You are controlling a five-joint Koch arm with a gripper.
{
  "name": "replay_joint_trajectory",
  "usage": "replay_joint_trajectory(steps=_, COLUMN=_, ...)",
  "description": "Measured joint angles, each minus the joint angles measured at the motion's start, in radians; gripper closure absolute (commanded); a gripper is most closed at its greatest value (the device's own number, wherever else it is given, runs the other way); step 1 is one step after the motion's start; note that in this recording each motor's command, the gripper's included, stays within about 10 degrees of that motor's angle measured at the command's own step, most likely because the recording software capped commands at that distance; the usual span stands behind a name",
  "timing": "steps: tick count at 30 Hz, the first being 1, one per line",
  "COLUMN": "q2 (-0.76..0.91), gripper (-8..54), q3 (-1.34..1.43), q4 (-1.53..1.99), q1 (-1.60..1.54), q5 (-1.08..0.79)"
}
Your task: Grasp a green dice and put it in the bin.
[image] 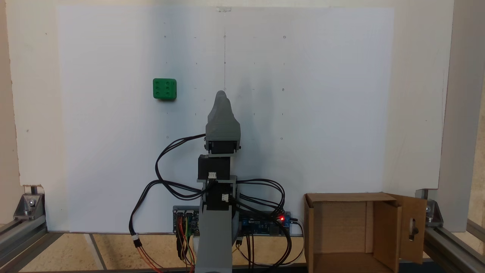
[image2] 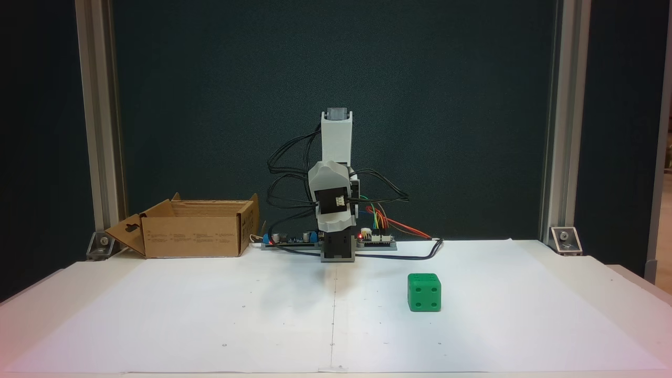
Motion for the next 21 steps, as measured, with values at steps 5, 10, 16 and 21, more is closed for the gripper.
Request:
replay_joint_trajectory(steps=5, q2=0.000, gripper=2.5, q3=0.000, q4=0.112, q1=-0.051, q5=-0.138)
replay_joint_trajectory(steps=10, q2=0.000, gripper=2.5, q3=0.000, q4=0.115, q1=-0.051, q5=-0.147)
replay_joint_trajectory(steps=16, q2=0.000, gripper=2.0, q3=0.000, q4=0.115, q1=-0.051, q5=-0.147)
replay_joint_trajectory(steps=21, q2=0.000, gripper=0.4, q3=0.000, q4=0.115, q1=-0.051, q5=-0.147)
